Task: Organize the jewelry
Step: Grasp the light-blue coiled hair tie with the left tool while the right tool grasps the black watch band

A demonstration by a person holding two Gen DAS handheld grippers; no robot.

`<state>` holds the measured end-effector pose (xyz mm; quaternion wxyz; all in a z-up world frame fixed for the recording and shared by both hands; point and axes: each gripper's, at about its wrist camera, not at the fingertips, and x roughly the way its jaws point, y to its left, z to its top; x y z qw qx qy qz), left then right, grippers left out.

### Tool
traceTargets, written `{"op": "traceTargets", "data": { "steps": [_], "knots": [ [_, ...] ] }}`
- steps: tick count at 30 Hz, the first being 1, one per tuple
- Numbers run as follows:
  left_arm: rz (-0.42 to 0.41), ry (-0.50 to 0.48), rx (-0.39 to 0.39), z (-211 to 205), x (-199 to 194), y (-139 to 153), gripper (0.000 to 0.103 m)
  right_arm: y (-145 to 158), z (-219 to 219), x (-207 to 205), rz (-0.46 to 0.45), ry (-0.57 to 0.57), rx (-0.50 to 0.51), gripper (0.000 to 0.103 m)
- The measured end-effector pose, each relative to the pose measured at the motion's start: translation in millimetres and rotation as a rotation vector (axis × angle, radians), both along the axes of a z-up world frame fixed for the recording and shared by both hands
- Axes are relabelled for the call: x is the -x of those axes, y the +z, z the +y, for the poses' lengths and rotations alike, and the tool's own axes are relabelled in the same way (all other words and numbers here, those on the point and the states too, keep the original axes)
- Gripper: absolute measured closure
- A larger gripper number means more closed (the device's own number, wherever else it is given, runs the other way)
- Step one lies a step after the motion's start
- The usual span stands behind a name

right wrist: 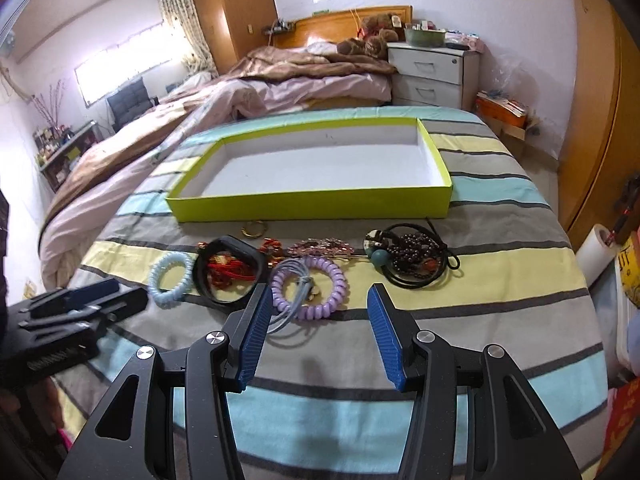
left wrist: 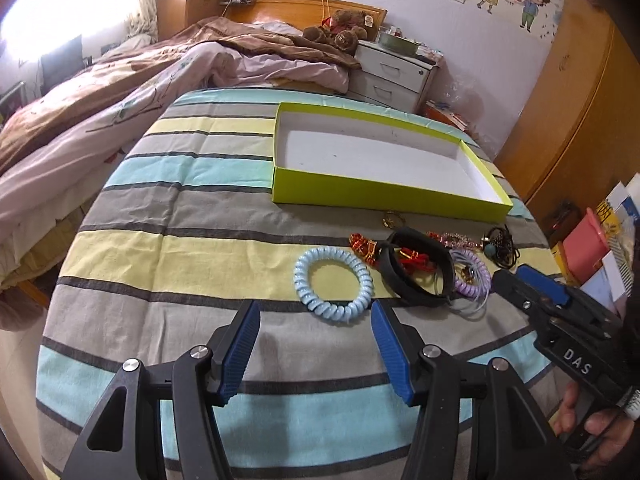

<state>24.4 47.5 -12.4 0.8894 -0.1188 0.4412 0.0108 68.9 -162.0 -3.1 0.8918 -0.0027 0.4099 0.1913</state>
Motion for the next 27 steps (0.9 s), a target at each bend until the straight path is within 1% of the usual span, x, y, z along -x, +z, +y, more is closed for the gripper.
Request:
{"op": "traceTargets", "data": {
  "steps": [3,5,7,9,13,17,18,19,21,23,24,25,26,27],
  "knots": [
    [0.003,0.013,0.041,9,-6,-3,0.046,2,5,-4,0.003,0.037,-0.038,0.053],
    [0.016,0.010,0.036,10,-12,-6,0.046,8,13,-5,-0.024,0.085,-0.049,0.053],
    [0.039,0.007,0.043,10,-17,-11,0.046,9,23,-12,-0.013,0.123,-0.044,0.053],
    [0.041,0.003,0.058,10,-20,-13,0.046,8,30,-18,-0.003,0.138,-0.028,0.053],
    [0.057,0.000,0.037,9,-25,-17,0.047,2,42,-25,0.021,0.194,-0.012,0.053],
    [0.055,-0.002,0.013,9,-28,-18,0.054,-3,48,-30,0.026,0.218,0.025,0.053],
    [0.054,-0.005,0.009,10,-27,-18,0.056,-5,50,-31,0.032,0.226,0.028,0.055],
    [0.054,-0.005,0.005,10,-27,-18,0.058,-7,51,-32,0.034,0.235,0.035,0.060],
    [0.057,-0.004,0.001,11,-27,-18,0.061,-10,53,-34,0.042,0.241,0.045,0.064],
    [0.058,-0.006,-0.002,11,-28,-18,0.062,-13,54,-34,0.052,0.256,0.041,0.066],
    [0.061,-0.008,-0.010,11,-29,-18,0.064,-13,54,-34,0.056,0.262,0.041,0.071],
    [0.061,-0.011,-0.018,11,-30,-18,0.065,-14,55,-33,0.054,0.267,0.047,0.073],
    [0.061,-0.015,-0.026,10,-30,-18,0.067,-14,55,-33,0.052,0.267,0.051,0.073],
    [0.062,-0.013,-0.039,9,-31,-18,0.074,-14,55,-34,0.053,0.268,0.051,0.076]
  ]
}}
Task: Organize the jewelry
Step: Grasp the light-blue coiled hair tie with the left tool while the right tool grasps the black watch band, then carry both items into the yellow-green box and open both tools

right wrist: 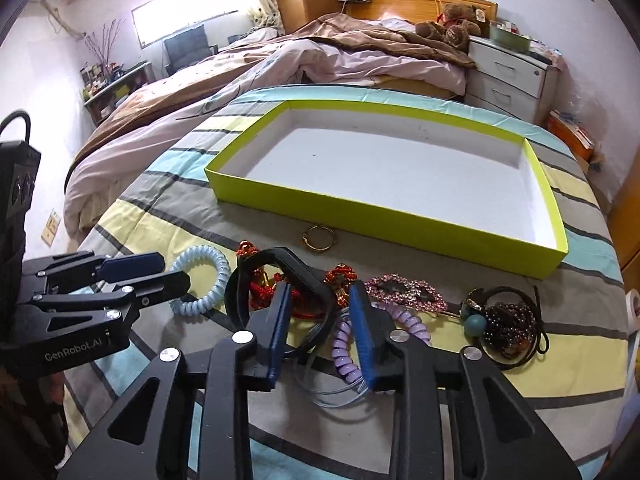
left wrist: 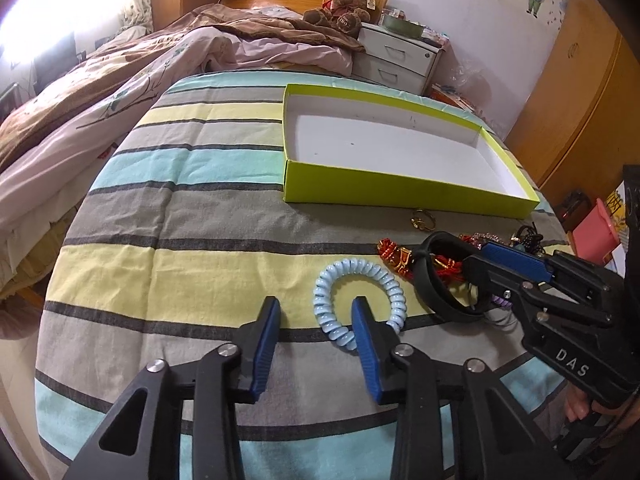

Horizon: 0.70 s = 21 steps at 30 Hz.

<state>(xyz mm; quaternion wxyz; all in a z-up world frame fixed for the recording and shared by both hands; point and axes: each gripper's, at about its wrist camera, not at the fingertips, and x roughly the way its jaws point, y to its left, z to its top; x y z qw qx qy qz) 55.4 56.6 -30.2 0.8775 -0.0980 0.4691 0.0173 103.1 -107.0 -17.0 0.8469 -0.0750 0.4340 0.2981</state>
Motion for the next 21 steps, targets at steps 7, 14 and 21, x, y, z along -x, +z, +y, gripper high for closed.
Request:
{"op": "traceTargets", "data": {
  "steps": [7,14,21],
  "knots": [
    [-0.002,0.010,-0.041,1,-1,0,0.092,0,0,3,0.005,0.000,-0.005,0.088],
    [-0.024,0.004,-0.021,4,3,4,0.093,6,-12,4,-0.001,-0.034,-0.057,0.089],
    [-0.059,0.012,-0.017,5,10,15,0.093,20,-26,7,-0.013,-0.076,-0.127,0.089]
  ]
}}
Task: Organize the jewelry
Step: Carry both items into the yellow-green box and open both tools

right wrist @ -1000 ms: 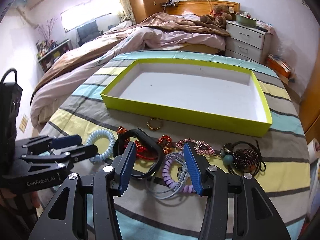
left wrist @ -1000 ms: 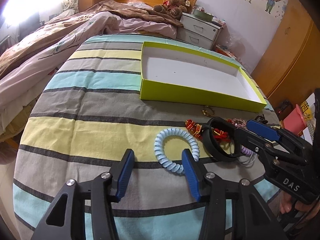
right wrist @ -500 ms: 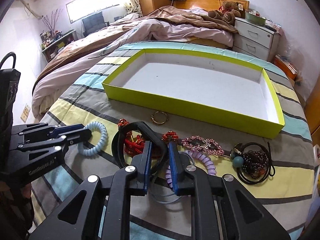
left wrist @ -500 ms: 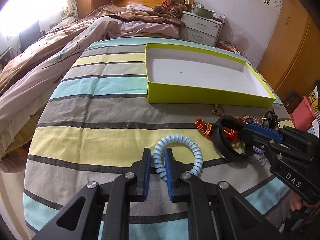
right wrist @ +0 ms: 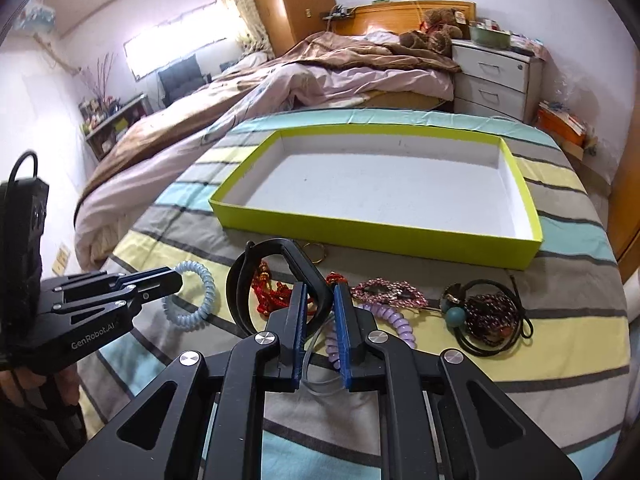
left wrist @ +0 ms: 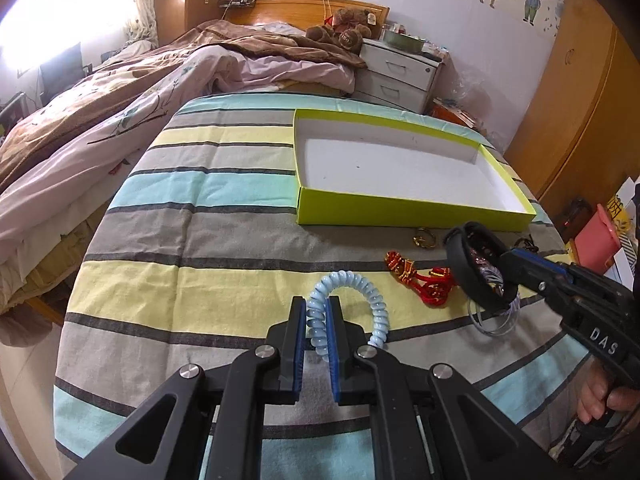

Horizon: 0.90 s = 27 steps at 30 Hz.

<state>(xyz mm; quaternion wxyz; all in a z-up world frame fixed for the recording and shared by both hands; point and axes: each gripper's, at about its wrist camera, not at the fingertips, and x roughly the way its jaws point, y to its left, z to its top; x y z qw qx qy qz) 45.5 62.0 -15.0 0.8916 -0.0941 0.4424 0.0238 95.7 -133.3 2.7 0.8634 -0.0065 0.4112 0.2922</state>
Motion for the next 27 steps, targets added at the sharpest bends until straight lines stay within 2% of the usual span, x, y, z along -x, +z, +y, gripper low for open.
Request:
{"op": "traceTargets", "data": {
  "steps": [7,13,18,22,27],
  "knots": [
    [-0.054,-0.007,0.017,1,3,19,0.093,14,-10,1,-0.032,-0.037,-0.020,0.089],
    [-0.091,-0.010,0.006,3,-13,38,0.093,25,-24,-10,-0.052,-0.084,-0.023,0.089],
    [-0.121,-0.031,0.021,3,-38,49,0.093,32,-36,-29,-0.069,-0.139,-0.001,0.089],
    [-0.143,-0.041,-0.002,1,-62,57,0.093,36,-46,-52,-0.077,-0.184,0.022,0.089],
    [-0.138,-0.061,0.005,2,-99,55,0.093,35,-53,-83,-0.075,-0.229,0.062,0.089]
  ]
}}
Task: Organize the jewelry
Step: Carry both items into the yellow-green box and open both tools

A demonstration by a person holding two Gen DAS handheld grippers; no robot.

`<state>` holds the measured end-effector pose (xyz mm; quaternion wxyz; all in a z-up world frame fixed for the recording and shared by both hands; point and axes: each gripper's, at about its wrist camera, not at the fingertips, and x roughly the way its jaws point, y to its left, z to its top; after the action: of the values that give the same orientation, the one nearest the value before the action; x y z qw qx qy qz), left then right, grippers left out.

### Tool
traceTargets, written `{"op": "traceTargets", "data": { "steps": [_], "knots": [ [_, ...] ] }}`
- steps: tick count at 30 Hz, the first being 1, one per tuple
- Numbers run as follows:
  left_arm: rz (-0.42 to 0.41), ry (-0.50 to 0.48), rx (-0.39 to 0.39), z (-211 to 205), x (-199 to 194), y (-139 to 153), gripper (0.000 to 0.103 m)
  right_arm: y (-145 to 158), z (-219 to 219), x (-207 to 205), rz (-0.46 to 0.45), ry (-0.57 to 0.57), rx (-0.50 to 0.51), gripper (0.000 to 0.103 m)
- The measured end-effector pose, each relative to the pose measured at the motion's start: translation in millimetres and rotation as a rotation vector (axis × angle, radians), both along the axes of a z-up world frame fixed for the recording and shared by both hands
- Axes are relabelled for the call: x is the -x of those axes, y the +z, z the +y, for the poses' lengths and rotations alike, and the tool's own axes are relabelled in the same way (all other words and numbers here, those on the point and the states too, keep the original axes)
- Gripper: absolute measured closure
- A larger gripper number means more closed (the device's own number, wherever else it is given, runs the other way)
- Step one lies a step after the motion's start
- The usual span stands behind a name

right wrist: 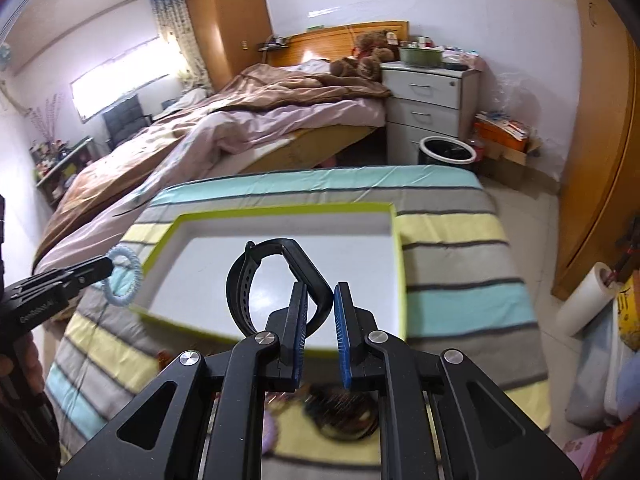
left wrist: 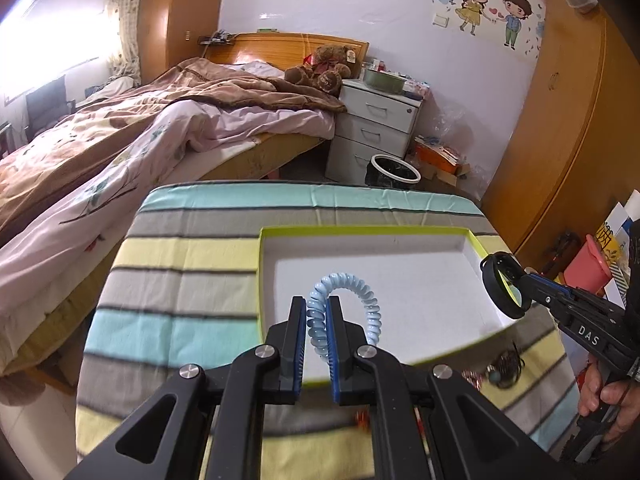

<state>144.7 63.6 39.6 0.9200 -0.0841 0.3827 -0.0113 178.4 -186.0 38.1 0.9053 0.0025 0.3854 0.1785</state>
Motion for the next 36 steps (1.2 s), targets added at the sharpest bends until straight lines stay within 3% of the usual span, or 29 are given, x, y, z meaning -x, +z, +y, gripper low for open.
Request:
{"op": "traceTargets", "data": {
  "steps": [14,36],
  "knots": [
    [0.096,0.004,0.022,5,-76,-46,0.093,-35,15,-70,0.053,-0.020,0.139,0.089],
    [0.173,0.003,0.028,5,-94,-71,0.093,-51,27,-83,0.050,-0.001,0.244,0.089]
  ]
}}
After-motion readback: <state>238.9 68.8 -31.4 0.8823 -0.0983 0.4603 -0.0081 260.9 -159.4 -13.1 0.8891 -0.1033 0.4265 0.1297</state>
